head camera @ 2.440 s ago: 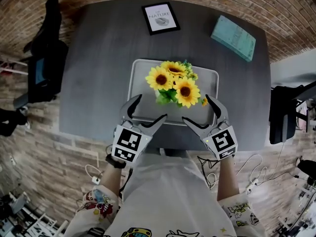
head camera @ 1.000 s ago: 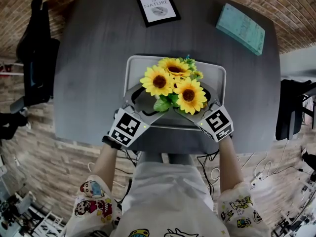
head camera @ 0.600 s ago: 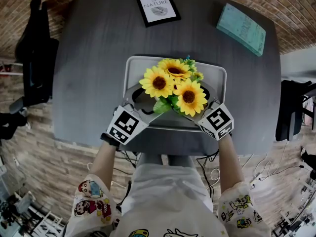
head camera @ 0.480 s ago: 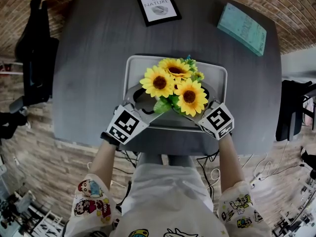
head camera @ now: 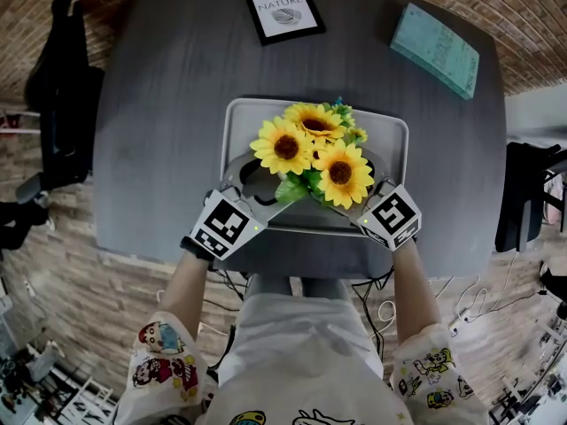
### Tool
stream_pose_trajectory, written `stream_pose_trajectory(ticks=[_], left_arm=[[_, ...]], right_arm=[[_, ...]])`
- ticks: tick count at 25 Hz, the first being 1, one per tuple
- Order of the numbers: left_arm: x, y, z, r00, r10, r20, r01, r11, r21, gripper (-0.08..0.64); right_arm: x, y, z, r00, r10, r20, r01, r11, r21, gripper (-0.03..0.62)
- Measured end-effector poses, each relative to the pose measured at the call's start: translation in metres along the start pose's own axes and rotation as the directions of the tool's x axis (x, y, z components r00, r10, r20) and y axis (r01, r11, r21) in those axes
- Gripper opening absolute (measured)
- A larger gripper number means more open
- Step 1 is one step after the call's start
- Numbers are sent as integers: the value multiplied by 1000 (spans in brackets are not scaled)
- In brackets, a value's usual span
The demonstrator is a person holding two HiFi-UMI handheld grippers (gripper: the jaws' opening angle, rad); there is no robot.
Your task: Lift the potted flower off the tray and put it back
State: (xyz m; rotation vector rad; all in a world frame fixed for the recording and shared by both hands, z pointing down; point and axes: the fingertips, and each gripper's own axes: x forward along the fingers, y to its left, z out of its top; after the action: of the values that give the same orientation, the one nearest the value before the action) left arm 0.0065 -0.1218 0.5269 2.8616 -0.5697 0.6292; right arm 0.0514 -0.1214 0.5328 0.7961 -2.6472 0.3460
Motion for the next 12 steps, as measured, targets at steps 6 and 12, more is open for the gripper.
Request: stream_pose_trajectory(ticks=[6, 12], left_arm=[[0, -1, 0, 1000, -4, -5, 4, 1000, 2, 357], [1, 0, 2, 1000, 2, -8, -2, 1000, 9, 357]], right_arm=[[0, 0, 0, 1000, -4, -13, 4, 1000, 3, 422], [0, -1, 2, 1000, -9, -19, 8, 1000, -20, 422]])
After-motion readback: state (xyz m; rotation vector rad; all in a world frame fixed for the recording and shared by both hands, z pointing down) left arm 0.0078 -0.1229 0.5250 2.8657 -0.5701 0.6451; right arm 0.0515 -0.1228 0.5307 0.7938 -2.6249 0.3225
